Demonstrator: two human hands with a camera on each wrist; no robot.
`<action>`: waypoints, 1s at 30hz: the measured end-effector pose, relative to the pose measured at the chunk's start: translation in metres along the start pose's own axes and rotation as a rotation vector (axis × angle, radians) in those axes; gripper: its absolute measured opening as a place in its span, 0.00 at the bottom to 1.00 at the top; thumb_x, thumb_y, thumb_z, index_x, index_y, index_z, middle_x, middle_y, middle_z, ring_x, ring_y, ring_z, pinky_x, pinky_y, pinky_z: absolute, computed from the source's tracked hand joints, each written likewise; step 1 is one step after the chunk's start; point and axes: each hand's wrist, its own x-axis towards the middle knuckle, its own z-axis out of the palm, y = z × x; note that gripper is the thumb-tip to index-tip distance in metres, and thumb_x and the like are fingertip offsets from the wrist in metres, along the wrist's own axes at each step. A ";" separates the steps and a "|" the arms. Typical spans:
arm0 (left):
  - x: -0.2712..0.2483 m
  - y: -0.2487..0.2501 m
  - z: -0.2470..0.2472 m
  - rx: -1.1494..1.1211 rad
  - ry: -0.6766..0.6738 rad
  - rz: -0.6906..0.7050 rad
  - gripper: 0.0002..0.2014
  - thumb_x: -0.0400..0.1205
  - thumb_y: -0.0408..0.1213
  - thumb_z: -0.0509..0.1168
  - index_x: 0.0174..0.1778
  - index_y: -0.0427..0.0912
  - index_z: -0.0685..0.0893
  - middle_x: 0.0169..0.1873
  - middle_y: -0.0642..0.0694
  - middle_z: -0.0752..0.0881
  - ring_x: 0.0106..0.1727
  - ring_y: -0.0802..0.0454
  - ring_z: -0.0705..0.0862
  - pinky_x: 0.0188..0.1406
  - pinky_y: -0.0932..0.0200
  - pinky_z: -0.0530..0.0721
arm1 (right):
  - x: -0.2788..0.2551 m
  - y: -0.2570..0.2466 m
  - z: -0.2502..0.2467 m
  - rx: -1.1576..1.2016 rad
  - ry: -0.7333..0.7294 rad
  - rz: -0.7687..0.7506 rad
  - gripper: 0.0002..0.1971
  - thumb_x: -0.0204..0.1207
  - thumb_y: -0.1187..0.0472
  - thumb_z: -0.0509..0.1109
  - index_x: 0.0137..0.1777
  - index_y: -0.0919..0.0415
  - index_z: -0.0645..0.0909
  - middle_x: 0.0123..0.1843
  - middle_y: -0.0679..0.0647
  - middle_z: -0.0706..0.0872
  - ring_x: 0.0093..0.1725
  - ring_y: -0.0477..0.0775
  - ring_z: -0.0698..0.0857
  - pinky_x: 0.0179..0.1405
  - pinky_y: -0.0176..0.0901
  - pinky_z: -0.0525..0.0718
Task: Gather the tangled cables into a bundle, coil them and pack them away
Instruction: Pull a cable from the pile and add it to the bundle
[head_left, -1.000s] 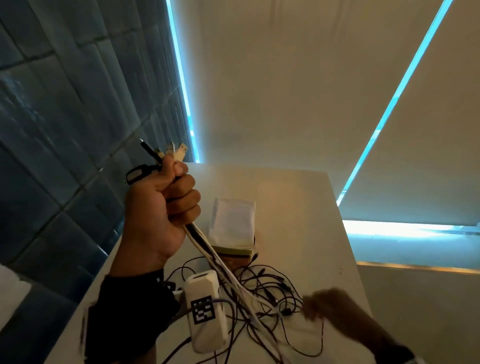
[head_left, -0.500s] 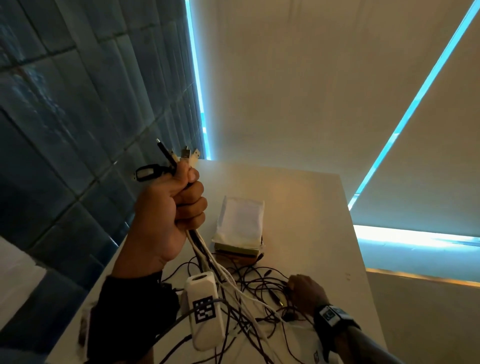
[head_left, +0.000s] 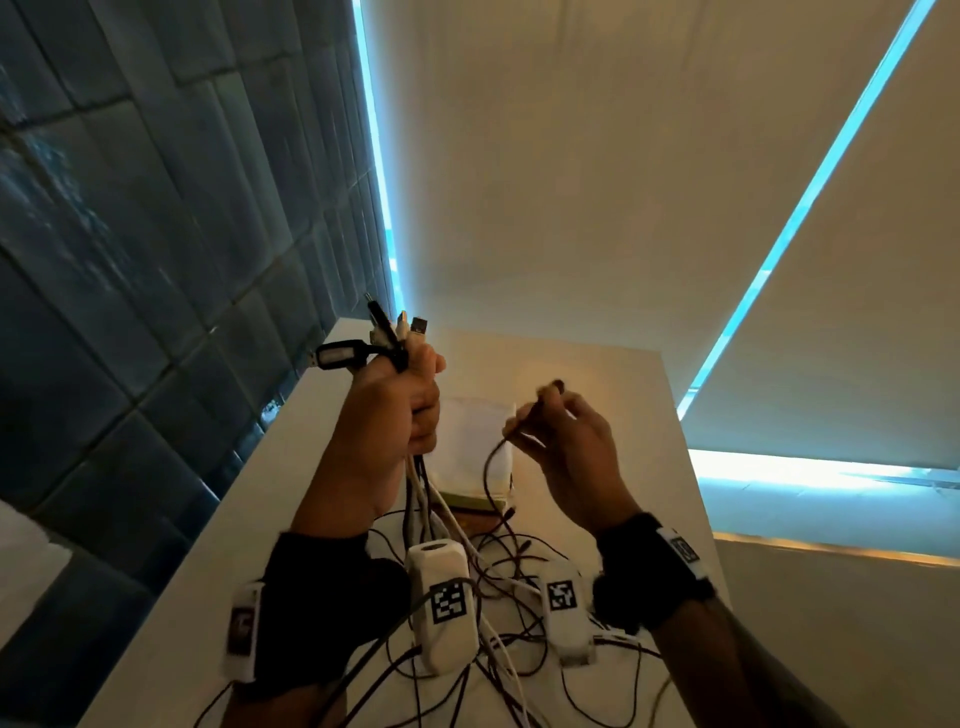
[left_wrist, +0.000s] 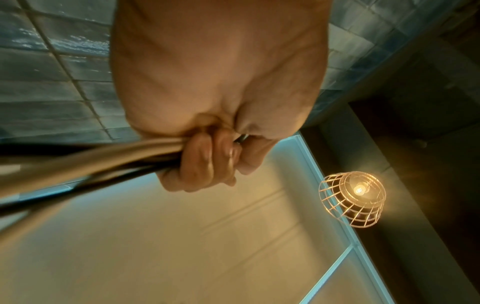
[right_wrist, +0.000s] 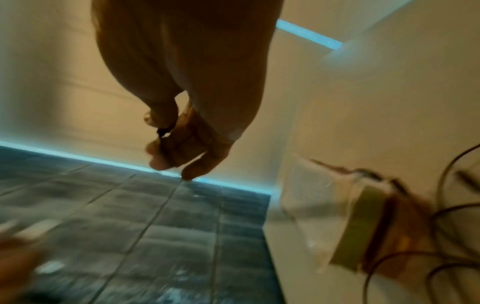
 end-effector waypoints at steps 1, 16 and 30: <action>0.000 -0.004 0.001 0.051 0.011 0.006 0.10 0.87 0.39 0.56 0.43 0.40 0.74 0.19 0.52 0.61 0.17 0.59 0.58 0.16 0.66 0.55 | -0.004 -0.003 0.016 0.026 -0.014 -0.015 0.10 0.85 0.59 0.60 0.52 0.68 0.77 0.36 0.58 0.82 0.34 0.56 0.83 0.41 0.49 0.86; -0.009 -0.008 0.007 0.285 -0.090 0.089 0.16 0.84 0.48 0.58 0.47 0.37 0.80 0.20 0.53 0.72 0.18 0.62 0.68 0.19 0.68 0.68 | -0.039 -0.014 0.065 -0.278 -0.274 -0.206 0.13 0.80 0.57 0.66 0.48 0.70 0.75 0.30 0.59 0.76 0.23 0.49 0.67 0.20 0.38 0.67; -0.008 0.012 -0.011 -0.171 0.016 0.161 0.20 0.88 0.49 0.50 0.31 0.45 0.66 0.20 0.53 0.62 0.21 0.58 0.60 0.22 0.62 0.67 | -0.032 0.007 0.000 -0.695 -0.409 -0.080 0.17 0.83 0.61 0.62 0.41 0.76 0.80 0.22 0.43 0.74 0.21 0.38 0.69 0.23 0.26 0.67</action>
